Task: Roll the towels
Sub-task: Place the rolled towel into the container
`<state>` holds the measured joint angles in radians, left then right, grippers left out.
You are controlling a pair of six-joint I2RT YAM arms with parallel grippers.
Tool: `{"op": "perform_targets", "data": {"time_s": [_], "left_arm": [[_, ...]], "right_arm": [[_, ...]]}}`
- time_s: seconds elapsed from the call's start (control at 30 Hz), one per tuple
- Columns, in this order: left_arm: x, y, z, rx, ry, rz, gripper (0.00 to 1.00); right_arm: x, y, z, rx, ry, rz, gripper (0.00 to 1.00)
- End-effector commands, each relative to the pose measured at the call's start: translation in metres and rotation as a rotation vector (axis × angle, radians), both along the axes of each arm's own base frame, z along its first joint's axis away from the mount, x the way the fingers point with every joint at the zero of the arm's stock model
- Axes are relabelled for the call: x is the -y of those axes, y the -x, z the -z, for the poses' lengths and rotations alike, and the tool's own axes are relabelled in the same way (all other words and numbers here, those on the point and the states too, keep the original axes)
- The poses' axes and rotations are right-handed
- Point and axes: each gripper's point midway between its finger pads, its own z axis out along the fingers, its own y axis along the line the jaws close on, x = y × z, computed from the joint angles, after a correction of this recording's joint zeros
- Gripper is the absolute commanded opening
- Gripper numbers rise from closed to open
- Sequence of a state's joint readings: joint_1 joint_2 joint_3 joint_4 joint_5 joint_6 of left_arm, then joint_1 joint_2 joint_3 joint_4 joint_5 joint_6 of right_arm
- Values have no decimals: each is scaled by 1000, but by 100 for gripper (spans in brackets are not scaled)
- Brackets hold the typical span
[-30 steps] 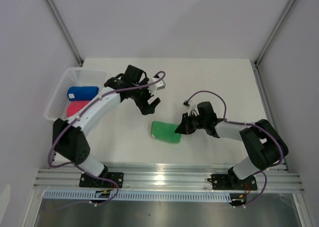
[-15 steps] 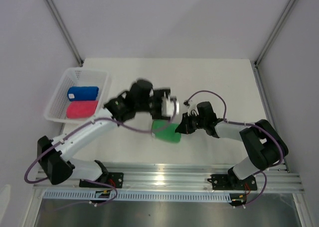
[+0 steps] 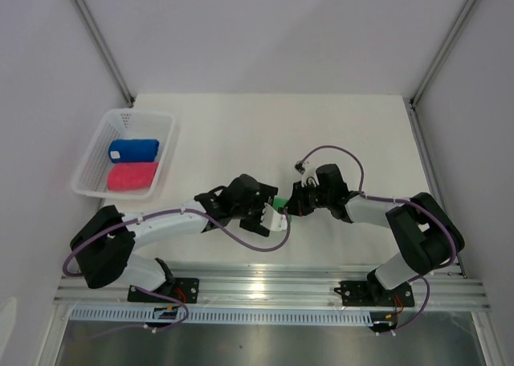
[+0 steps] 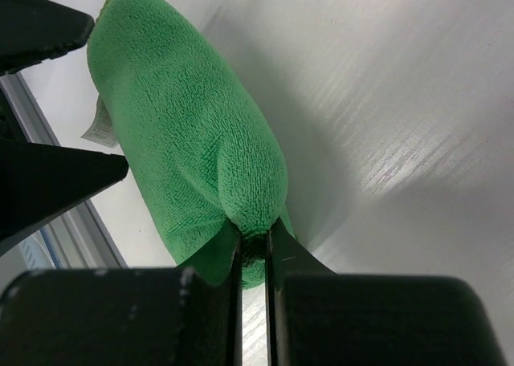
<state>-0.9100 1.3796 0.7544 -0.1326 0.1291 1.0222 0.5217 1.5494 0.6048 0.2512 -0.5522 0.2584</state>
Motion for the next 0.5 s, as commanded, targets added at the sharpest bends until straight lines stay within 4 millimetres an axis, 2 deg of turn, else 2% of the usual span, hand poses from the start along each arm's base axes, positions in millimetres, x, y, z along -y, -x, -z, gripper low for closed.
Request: {"op": "perform_targets", "data": {"time_s": [0.0,0.13,0.23,0.27,0.3,0.37,0.47], "left_arm": [[17,-9,-14,8,56,-30,100],[13,-1,5,-83,21,-87,99],[14,11,7,-157,10,-68,99],[10,17,14,-196,-22,-64,99],[16,16,9,-209,-7,-70,99],[16,11,18,-245,-33,-123,100],[17,4,20,-286,-33,-180,99]], "right_arm": [[9,-10,12,28,74,46,5],[8,-11,13,21,75,45,5],[7,-10,14,17,74,40,5],[7,-11,14,18,75,39,5],[7,-10,15,17,75,37,5],[8,-10,16,17,79,34,5],[7,-10,16,11,78,35,5]]}}
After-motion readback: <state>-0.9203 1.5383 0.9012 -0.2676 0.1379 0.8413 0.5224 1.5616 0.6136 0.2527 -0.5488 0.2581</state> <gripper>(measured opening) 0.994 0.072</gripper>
